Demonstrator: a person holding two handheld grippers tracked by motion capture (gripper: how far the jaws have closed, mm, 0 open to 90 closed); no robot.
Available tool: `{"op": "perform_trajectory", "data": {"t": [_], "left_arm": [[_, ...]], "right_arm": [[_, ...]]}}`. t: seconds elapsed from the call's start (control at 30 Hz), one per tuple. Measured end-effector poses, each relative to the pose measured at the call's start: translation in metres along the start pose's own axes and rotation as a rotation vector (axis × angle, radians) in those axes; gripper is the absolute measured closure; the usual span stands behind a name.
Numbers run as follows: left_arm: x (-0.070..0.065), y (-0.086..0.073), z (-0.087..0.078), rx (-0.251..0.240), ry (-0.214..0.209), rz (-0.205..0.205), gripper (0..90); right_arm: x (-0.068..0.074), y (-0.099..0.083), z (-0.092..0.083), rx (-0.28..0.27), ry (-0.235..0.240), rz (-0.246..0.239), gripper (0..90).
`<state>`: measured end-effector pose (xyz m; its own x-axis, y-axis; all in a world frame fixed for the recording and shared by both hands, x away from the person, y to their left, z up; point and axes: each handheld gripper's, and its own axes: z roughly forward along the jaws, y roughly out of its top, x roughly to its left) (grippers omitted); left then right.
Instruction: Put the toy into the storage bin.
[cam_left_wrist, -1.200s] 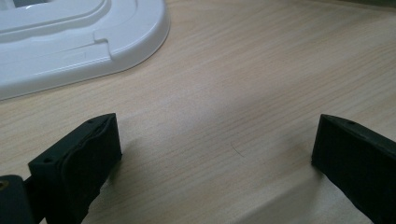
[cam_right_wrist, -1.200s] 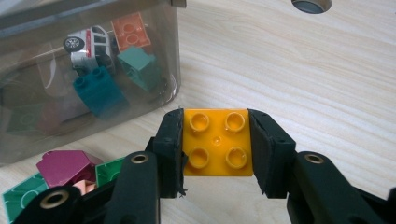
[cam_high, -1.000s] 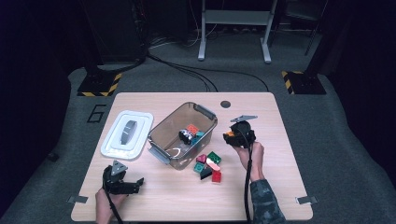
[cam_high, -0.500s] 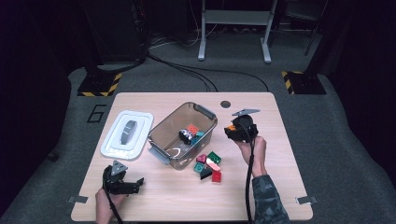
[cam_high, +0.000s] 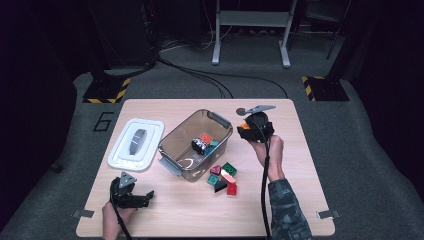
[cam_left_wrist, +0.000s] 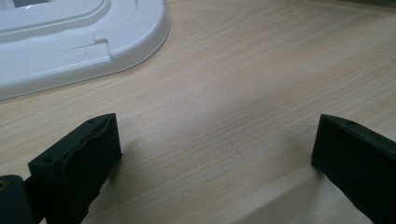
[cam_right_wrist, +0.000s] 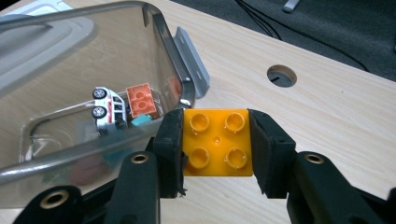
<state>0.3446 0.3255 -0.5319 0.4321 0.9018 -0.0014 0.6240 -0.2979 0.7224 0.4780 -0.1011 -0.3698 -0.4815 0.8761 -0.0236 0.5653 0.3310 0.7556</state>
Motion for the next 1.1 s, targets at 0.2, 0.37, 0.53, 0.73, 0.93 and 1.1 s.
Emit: {"op": "perform_trajectory", "data": {"t": [0.2, 0.37, 0.53, 0.73, 0.93, 1.1], "left_arm": [[0.000, 0.000, 0.000, 0.001, -0.001, 0.000, 1.1], [0.000, 0.000, 0.000, 0.000, -0.001, 0.000, 1.1], [0.000, 0.000, 0.000, 0.001, -0.001, 0.000, 1.1], [0.000, 0.000, 0.000, 0.001, -0.001, 0.000, 1.1], [0.000, 0.000, 0.000, 0.001, -0.001, 0.000, 1.1], [0.000, 0.000, 0.000, 0.001, -0.001, 0.000, 1.1]], "right_arm": [[0.008, 0.013, 0.004, -0.001, 0.015, -0.021, 58.6], [0.019, 0.020, 0.011, 0.008, 0.036, -0.047, 58.5], [0.033, 0.027, 0.020, 0.022, 0.060, -0.090, 58.5], [0.050, 0.029, 0.039, 0.066, 0.108, -0.138, 58.4], [0.061, 0.026, 0.051, 0.124, 0.143, -0.183, 58.4], [0.065, 0.023, 0.054, 0.156, 0.151, -0.190, 58.2]]}}
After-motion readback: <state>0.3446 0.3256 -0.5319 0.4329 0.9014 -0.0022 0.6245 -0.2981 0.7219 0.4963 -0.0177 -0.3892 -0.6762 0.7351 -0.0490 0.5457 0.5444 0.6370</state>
